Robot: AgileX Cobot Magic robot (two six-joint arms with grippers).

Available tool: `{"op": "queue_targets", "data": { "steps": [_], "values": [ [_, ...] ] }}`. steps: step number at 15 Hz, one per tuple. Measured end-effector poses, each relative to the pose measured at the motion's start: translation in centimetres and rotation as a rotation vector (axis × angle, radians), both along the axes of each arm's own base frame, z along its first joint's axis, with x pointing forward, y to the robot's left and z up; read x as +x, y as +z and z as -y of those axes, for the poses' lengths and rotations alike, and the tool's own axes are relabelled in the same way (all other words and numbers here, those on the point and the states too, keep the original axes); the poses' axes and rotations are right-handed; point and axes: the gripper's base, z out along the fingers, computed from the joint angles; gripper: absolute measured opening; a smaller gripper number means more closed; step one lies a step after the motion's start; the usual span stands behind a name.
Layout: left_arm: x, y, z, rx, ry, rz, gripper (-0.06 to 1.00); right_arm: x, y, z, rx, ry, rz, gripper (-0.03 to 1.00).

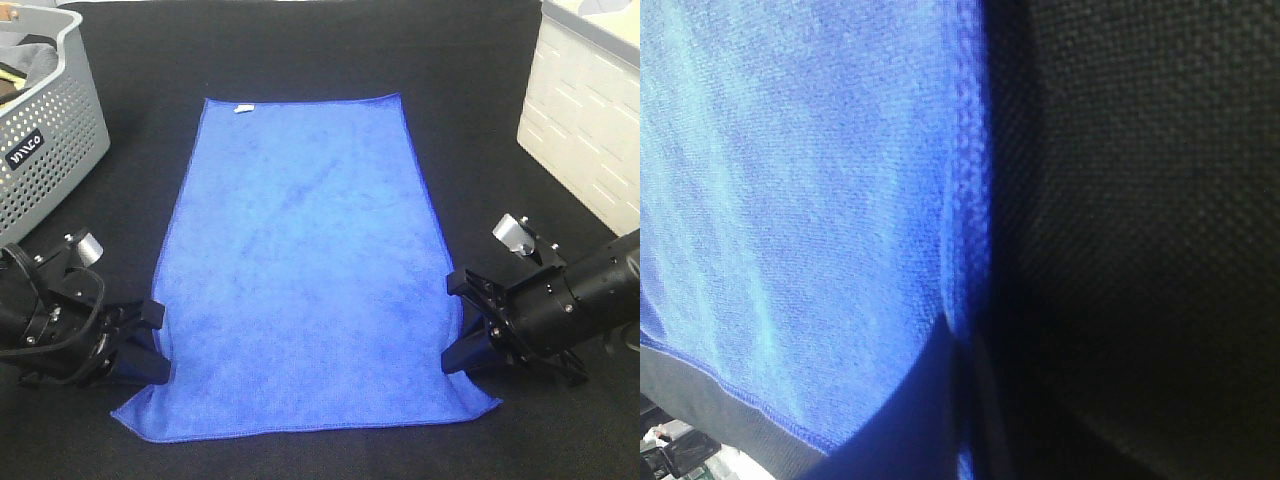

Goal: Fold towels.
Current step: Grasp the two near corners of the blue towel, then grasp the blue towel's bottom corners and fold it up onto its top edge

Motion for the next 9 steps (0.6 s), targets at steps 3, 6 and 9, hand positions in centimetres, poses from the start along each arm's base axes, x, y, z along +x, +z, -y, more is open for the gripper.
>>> {"op": "queue_targets", "data": {
  "steps": [3, 6, 9],
  "values": [
    [-0.4, 1.6, -0.1, 0.017, -0.03, 0.002, 0.0, -0.3, 1.6, 0.3, -0.03, 0.012, 0.01, 0.0],
    [-1.6, 3.7, -0.3, 0.039, -0.096, -0.023, 0.0, -2.1, 3.7, 0.6, -0.06, 0.037, -0.004, 0.0],
    [-4.5, 5.2, -0.8, 0.042, -0.11, -0.06, 0.0, -5.8, 4.2, 0.9, -0.066, 0.04, -0.04, 0.0]
  ]
}}
